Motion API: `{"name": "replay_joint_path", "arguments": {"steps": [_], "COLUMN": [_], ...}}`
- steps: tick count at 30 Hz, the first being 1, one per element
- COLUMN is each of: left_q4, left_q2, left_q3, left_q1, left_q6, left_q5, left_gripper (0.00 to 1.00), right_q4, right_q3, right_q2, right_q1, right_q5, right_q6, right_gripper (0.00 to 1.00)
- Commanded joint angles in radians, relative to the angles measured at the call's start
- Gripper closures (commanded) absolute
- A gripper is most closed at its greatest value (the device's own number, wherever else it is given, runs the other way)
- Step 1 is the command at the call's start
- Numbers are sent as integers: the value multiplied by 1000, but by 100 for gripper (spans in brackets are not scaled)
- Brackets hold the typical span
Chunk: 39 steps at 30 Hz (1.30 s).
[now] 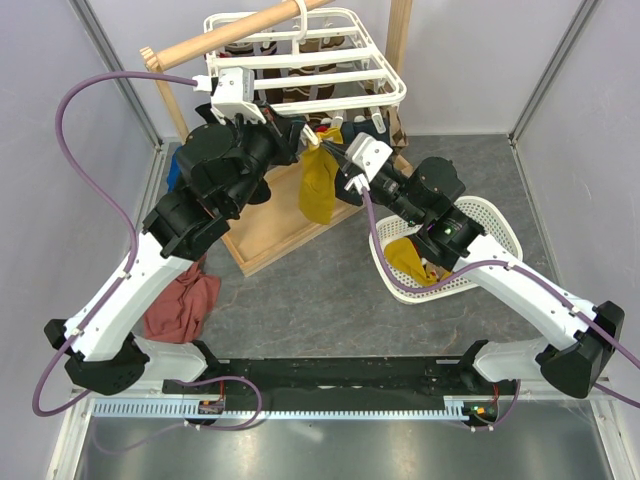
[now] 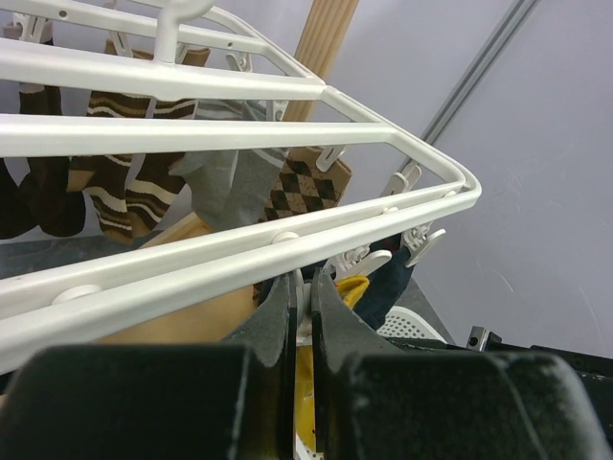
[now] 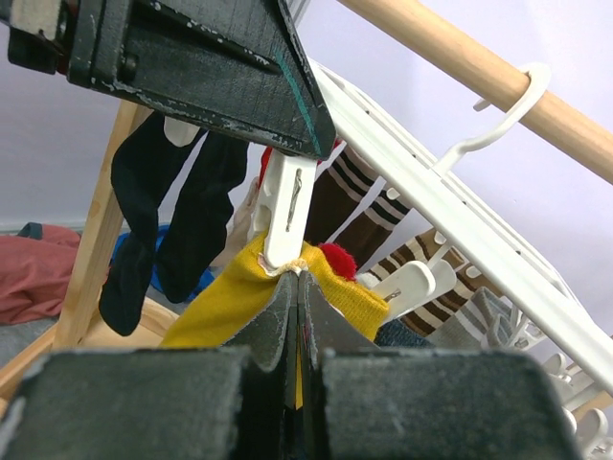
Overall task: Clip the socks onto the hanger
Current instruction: Clamp the sock onto the hanger.
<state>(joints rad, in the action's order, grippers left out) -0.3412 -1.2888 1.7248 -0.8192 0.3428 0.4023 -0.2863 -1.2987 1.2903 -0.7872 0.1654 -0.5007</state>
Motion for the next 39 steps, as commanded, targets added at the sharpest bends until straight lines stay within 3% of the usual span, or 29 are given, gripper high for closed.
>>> {"name": "replay_joint_path", "arguments": {"steps": [1, 5, 8, 14, 20, 23, 30, 39], "left_q4": [13, 16, 16, 18, 18, 15, -15, -140], "left_q2": [20, 22, 23, 36, 55, 78, 158, 238], "left_q3": [16, 15, 10, 2, -1, -7, -36, -60], "left_q1": [-9, -9, -9, -9, -9, -9, -9, 6], "left_q6": [50, 53, 53, 51, 48, 41, 1, -122], "left_q5": [-82, -92, -92, -88, -85, -82, -63, 36], "left_gripper": [93, 93, 84, 52, 36, 31, 29, 31], "right_q4": [-94, -105, -117, -134, -157, -160, -120, 5], "right_q3": [7, 7, 10, 9, 6, 6, 10, 35], "right_q2": [7, 17, 17, 21, 26, 26, 1, -97], "right_q1": [0, 0, 0, 0, 0, 0, 0, 0], "right_q5": [43, 54, 54, 51, 49, 48, 13, -72], "right_q6": [62, 86, 97, 113, 134, 142, 159, 261], "right_gripper": [100, 100, 100, 100, 98, 89, 50, 24]}}
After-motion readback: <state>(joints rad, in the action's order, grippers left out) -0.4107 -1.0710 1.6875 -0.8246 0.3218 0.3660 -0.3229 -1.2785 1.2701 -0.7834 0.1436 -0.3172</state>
